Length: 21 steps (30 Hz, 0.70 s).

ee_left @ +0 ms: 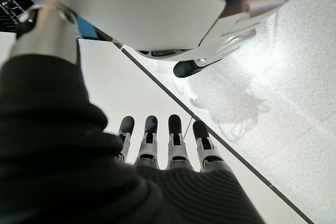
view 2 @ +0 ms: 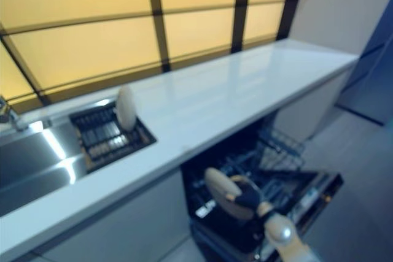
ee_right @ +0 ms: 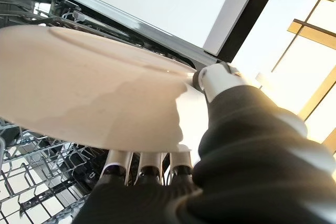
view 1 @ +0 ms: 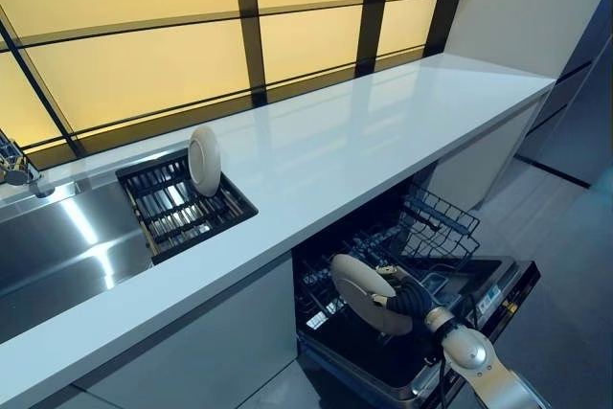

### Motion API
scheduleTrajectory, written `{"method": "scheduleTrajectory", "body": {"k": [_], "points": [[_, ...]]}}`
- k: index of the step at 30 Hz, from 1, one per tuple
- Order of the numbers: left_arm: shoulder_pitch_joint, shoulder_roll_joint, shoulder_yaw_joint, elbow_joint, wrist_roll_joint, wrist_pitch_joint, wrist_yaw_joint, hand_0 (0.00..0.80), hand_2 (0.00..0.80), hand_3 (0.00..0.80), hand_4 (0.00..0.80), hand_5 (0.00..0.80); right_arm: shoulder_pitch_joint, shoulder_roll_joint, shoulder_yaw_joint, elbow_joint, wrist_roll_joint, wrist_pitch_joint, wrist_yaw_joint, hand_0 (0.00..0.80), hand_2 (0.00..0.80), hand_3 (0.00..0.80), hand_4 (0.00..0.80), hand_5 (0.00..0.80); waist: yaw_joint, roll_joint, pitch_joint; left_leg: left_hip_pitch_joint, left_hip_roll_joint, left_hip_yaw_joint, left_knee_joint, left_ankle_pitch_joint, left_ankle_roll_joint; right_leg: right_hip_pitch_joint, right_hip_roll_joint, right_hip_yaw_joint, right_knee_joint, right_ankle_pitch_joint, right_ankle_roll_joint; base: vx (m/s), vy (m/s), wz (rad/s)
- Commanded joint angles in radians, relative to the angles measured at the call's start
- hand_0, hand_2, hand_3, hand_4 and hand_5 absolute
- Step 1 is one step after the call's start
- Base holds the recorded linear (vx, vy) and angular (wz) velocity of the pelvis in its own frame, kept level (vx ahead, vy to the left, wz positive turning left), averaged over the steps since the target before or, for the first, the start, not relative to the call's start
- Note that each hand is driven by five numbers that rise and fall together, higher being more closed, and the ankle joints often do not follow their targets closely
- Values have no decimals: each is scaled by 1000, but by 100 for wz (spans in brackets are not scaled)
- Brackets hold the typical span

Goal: Take plates into dishwasher

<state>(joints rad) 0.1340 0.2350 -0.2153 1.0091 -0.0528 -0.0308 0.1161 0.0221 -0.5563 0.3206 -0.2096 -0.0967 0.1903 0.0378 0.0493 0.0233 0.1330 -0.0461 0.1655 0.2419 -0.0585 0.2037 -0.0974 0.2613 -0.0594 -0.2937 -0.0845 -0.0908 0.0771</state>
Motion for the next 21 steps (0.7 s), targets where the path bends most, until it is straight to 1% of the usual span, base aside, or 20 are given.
{"method": "scheduleTrajectory", "body": {"k": [1,7,21], "points": [[-69,19,-51,20,31,-14,8,0,0,0,0,0,-58,32,14,-30,4,-62,3,800,800,800,800,800,36,-11,-2,-72,59,-23,0,73,-74,-7,-14,-3,15,50,-19,0,0,0],[-63,16,-50,21,33,-11,11,0,0,0,0,0,-63,34,24,-31,-9,-73,19,800,800,800,800,800,41,-10,-4,-68,63,-13,-2,76,-77,-6,-16,-21,7,57,-16,0,0,0],[-62,17,-55,18,38,-16,1,0,0,0,0,0,-79,21,37,-28,-22,-80,32,800,800,800,800,800,44,-3,-2,-62,71,-13,2,91,-83,-3,-14,-25,12,53,-21,0,0,0]]}}
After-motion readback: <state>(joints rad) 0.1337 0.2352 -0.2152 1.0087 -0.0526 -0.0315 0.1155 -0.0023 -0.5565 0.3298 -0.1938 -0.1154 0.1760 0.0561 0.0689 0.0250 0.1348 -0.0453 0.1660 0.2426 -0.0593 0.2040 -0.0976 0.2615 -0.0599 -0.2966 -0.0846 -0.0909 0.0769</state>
